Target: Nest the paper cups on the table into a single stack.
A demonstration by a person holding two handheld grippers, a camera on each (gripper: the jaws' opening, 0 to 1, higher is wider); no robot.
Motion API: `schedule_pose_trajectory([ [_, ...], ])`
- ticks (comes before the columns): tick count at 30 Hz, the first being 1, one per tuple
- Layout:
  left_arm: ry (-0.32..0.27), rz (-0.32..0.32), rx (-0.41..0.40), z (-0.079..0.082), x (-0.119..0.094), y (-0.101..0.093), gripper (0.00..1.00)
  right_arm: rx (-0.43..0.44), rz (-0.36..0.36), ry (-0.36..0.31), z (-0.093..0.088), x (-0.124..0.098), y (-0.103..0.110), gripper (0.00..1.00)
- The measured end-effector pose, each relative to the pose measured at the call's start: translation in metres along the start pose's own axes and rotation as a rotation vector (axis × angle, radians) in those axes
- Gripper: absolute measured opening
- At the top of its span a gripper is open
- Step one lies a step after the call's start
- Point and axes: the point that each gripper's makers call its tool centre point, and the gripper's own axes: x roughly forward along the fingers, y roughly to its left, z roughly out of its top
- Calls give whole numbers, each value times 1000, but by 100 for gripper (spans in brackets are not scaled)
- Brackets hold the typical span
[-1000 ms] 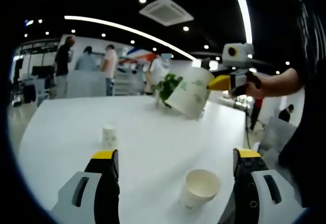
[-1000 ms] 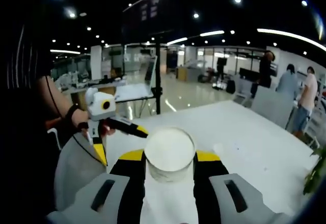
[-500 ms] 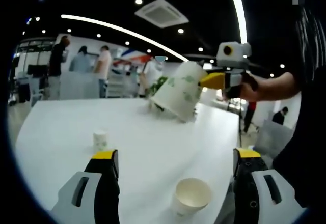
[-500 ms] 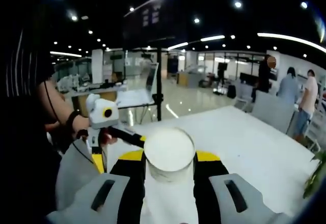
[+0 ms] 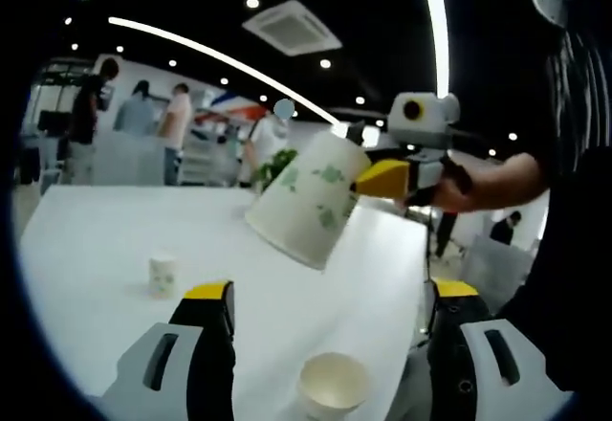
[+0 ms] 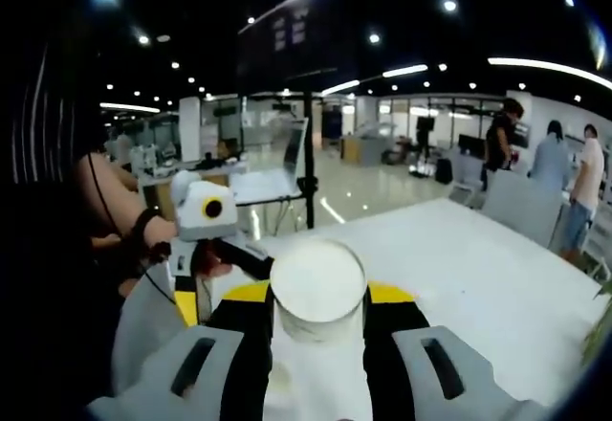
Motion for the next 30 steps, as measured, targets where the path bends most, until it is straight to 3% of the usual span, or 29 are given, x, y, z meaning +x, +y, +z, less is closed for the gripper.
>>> schedule_pose_trajectory([
  [15, -74, -50, -89, 20, 2, -7, 66, 18, 26, 2, -8, 1, 7, 33],
  [30, -90, -56, -137, 23, -6, -5, 50, 71, 69, -54, -9, -5, 15, 34],
])
